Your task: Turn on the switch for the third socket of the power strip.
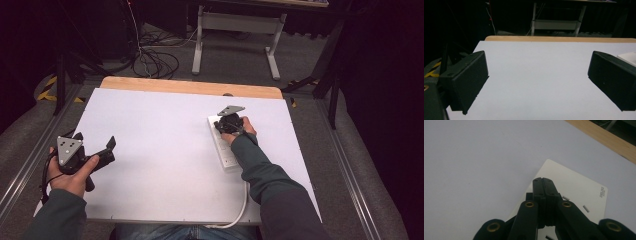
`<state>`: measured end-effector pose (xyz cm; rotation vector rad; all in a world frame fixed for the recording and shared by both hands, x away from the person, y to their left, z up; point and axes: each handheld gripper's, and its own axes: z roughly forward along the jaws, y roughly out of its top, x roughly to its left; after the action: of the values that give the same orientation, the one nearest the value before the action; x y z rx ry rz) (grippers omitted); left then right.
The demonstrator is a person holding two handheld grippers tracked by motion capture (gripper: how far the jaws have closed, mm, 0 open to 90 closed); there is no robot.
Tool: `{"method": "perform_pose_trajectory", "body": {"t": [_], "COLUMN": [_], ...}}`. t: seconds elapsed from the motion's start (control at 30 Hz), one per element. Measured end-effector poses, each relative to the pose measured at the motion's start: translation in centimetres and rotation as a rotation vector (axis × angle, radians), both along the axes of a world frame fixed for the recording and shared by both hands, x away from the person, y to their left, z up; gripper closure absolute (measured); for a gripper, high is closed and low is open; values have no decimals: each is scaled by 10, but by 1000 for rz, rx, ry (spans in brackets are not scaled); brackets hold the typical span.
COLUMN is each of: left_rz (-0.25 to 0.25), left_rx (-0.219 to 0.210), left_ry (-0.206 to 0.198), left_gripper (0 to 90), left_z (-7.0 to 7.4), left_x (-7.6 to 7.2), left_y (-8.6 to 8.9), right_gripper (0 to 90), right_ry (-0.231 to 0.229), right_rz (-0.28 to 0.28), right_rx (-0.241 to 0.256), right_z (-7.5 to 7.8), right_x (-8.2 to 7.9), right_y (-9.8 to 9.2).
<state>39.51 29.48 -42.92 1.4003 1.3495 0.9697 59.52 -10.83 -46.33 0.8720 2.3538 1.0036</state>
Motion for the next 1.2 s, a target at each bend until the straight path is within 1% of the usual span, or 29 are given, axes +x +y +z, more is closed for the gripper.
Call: {"method": "perform_pose_trajectory", "body": {"t": [0.47,0.5,0.53,0.57,0.63,1.0,1.13,1.2], "left_rz": [0,2,3,4,4,-8,-4,-2], "left_rx": [3,3,3,2,2,5,0,5], "left_ry": [3,3,3,3,3,6,7,7], "left_gripper": [36,36,36,36,36,38,38,38], "left_z": [0,0,0,0,0,0,0,0], "left_x": [0,0,-1,-1,-1,0,-1,-1], "left_y": [0,0,1,1,1,-1,0,0], "right_gripper": [900,900,900,900,900,900,900,900], "right_ry": [-7,2,3,4,-1,-12,-4,-4], "right_rz": [-4,3,1,0,1,-5,-5,-5], "right_rx": [6,-3,14,15,7,0,2,3], "right_z": [-2,-3,-4,-4,-3,-4,-4,-4], "right_x": [0,0,0,0,0,-3,-2,-2], "right_y": [1,1,0,0,1,2,1,1]}}
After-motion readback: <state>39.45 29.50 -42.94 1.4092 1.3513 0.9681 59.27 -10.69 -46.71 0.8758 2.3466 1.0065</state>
